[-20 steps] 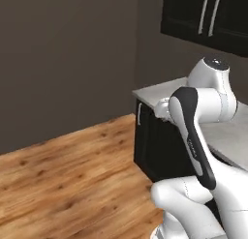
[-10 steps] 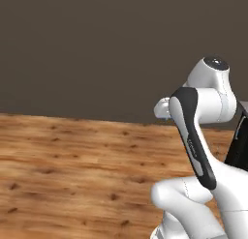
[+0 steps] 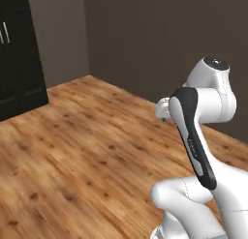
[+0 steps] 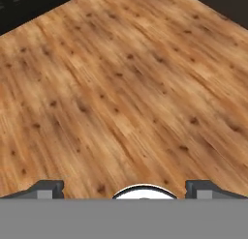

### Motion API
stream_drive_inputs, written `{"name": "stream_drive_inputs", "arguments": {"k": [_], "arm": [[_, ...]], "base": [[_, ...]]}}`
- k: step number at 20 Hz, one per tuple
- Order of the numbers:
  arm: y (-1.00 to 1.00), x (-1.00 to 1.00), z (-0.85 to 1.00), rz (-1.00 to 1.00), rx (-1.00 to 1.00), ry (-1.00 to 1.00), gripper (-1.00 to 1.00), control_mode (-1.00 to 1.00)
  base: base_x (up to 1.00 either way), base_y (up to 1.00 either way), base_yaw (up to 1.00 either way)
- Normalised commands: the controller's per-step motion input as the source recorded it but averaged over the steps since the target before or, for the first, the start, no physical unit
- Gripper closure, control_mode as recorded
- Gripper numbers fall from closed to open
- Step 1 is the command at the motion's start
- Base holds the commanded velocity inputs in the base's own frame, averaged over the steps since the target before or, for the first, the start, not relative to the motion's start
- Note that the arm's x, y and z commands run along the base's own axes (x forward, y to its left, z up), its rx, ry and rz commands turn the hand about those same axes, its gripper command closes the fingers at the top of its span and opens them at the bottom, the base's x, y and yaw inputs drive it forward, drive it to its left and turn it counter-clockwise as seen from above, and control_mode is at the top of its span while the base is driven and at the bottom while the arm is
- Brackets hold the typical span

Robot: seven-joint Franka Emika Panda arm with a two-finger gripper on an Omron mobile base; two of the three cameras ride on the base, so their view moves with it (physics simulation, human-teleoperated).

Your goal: Close all open cabinet doors.

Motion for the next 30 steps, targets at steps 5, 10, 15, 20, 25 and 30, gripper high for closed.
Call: {"name": "stream_drive_inputs", "arguments": {"k": [5, 10, 15, 20, 25, 30], "arm": [[0.00, 0.00, 0.00, 0.00, 0.00, 0.00, -1.00, 1.00], [0.00, 0.00, 0.00, 0.00, 0.00, 0.00, -1.00, 1.00], [0.00, 0.00, 0.00, 0.00, 0.00, 0.00, -1.00, 1.00], [0.00, 0.00, 0.00, 0.00, 0.00, 0.00, -1.00, 1.00], [0.00, 0.00, 0.00, 0.00, 0.00, 0.00, -1.00, 1.00], [0.00, 0.00, 0.00, 0.00, 0.00, 0.00, -1.00, 1.00]], "base": [[0.18, 0.00, 0.93], [0.29, 0.00, 0.84], [0.48, 0.00, 0.69], [0.63, 0.00, 0.49], [0.85, 0.04, 0.20], [0.91, 0.04, 0.18]]}}
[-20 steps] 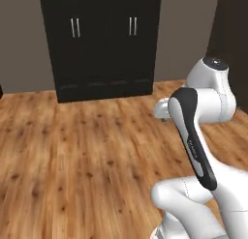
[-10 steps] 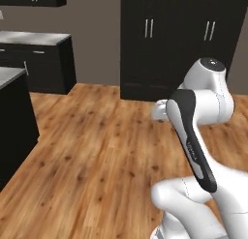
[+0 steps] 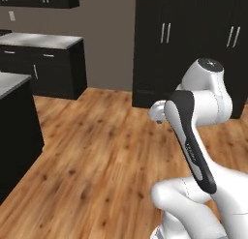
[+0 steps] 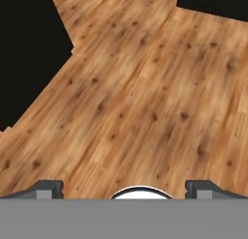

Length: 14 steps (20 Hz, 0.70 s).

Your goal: Close all open cabinet doors.

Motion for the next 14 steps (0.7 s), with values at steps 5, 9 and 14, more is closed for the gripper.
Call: {"name": "stream_drive_inputs", "arguments": {"k": [5, 9, 14], "arm": [[0.00, 0.00, 0.00, 0.00, 0.00, 0.00, -1.00, 1.00], [0.00, 0.00, 0.00, 0.00, 0.00, 0.00, -1.00, 1.00], [0.00, 0.00, 0.00, 0.00, 0.00, 0.00, -1.00, 1.00]], "base": [[0.92, 0.04, 0.16], [0.92, 0.04, 0.16], [0.92, 0.04, 0.16]]}}
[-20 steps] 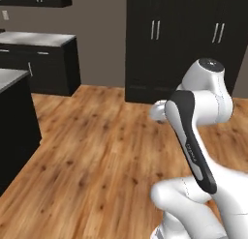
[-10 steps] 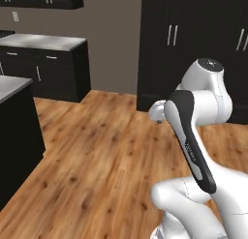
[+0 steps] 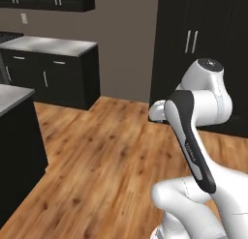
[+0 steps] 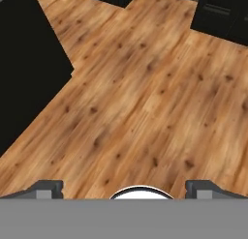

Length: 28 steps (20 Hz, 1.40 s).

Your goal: Close all open cabinet doors.

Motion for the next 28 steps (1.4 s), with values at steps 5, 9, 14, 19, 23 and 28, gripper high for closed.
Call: {"name": "stream_drive_inputs", "arguments": {"k": [5, 9, 14, 19, 23, 28], "arm": [[0.00, 0.00, 0.00, 0.00, 0.00, 0.00, -1.00, 1.00], [0.00, 0.00, 0.00, 0.00, 0.00, 0.00, -1.00, 1.00], [0.00, 0.00, 0.00, 0.00, 0.00, 0.00, -1.00, 1.00], [0.00, 0.00, 0.00, 0.00, 0.00, 0.00, -1.00, 1.00], [0.00, 0.00, 0.00, 0.00, 0.00, 0.00, -1.00, 1.00], [0.00, 0.00, 0.00, 0.00, 0.00, 0.00, -1.00, 1.00]], "base": [[0.92, 0.03, 0.16], [0.91, 0.03, 0.17], [0.91, 0.03, 0.17], [0.91, 0.03, 0.18], [0.91, 0.01, 0.20], [0.90, 0.00, 0.20]]}}
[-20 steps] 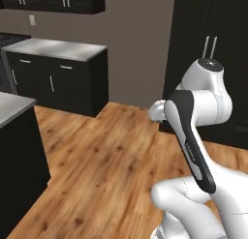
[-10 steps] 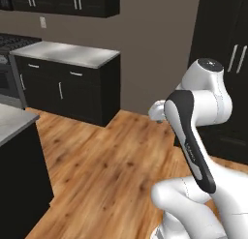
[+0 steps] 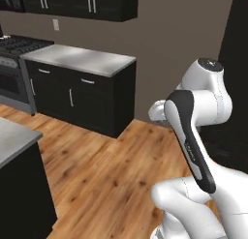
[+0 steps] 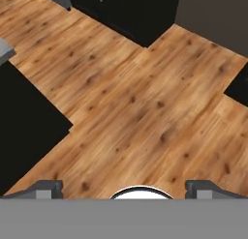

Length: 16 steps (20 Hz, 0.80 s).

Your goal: Close all open cabinet doors.

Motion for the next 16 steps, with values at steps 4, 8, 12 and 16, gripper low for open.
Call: {"name": "stream_drive_inputs", "arguments": {"k": [4, 8, 12, 16], "arm": [[0.00, 0.00, 0.00, 0.00, 0.00, 0.00, -1.00, 1.00], [0.00, 0.00, 0.00, 0.00, 0.00, 0.00, -1.00, 1.00], [0.00, 0.00, 0.00, 0.00, 0.00, 0.00, -1.00, 1.00], [0.00, 0.00, 0.00, 0.00, 0.00, 0.00, -1.00, 1.00]], "base": [[0.89, 0.00, 0.21], [0.87, 0.00, 0.23], [0.85, 0.00, 0.26], [0.82, 0.00, 0.30]]}}
